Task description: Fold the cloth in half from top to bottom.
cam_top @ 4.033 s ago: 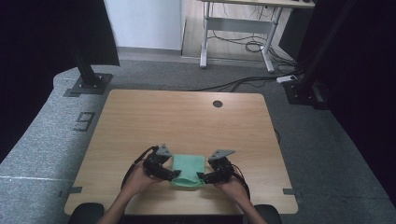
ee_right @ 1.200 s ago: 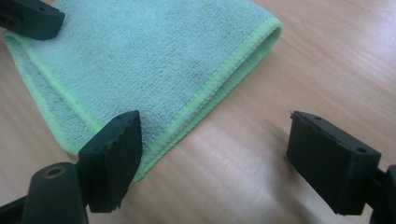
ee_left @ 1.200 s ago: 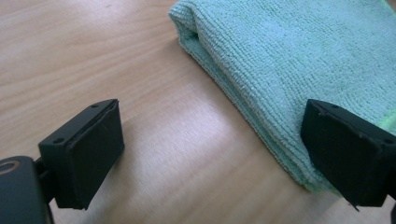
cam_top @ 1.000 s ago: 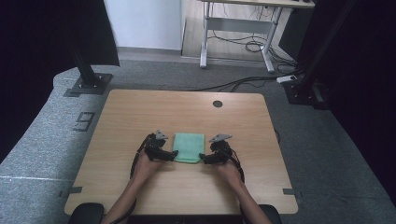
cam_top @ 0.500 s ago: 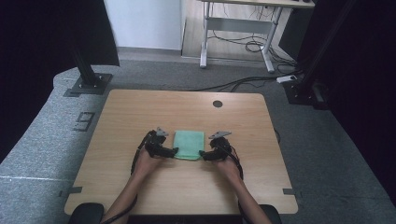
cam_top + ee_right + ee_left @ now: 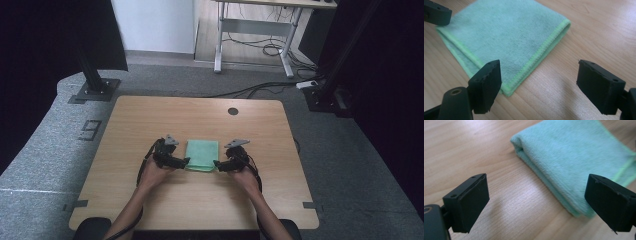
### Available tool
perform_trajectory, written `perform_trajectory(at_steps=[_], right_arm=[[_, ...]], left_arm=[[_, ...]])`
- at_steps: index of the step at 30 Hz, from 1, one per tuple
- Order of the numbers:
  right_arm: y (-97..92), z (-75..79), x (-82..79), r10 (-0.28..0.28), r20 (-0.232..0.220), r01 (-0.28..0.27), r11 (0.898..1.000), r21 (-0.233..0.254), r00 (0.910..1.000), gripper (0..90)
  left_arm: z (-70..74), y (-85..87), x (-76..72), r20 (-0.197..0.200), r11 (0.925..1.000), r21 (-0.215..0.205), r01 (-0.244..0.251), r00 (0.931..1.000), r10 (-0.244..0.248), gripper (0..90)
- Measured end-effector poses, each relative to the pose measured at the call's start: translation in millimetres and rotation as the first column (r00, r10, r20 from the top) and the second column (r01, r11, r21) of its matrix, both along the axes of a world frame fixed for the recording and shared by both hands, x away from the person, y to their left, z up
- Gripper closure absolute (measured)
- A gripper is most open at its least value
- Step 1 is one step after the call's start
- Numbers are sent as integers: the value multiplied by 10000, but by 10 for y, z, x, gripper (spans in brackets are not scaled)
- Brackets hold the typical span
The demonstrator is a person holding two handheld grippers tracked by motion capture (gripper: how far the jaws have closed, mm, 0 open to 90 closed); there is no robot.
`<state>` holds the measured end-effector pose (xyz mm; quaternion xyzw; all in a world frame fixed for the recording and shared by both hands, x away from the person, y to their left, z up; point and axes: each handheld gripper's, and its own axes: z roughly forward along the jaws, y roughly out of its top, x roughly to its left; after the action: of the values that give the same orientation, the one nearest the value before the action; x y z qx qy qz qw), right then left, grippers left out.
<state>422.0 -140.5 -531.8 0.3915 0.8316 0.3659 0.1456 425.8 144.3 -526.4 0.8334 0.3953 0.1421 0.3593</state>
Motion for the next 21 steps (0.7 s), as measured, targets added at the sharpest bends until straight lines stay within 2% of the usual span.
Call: perform_trajectory(at_steps=[5, 10, 12, 21], right_arm=[[-17, 83, -55, 186, 49, -186, 9998, 38, 9998, 166], [-46, 141, -122, 387, 4, -387, 9992, -30, 9993, 136], [-60, 168, -161, 504, 8, -504, 9986, -142, 9987, 133], [-143, 292, -318, 645, 268, -636, 9974, -328, 9976, 29]], left_arm=[[91, 31, -80, -73, 9991, -238, 350, 9994, -352, 57], [155, 39, -183, -109, 9976, 53, 685, 9976, -685, 44], [183, 45, -226, -74, 9969, 34, 781, 9969, -781, 36], [335, 105, -419, 316, 9948, 241, 989, 9945, -997, 8]])
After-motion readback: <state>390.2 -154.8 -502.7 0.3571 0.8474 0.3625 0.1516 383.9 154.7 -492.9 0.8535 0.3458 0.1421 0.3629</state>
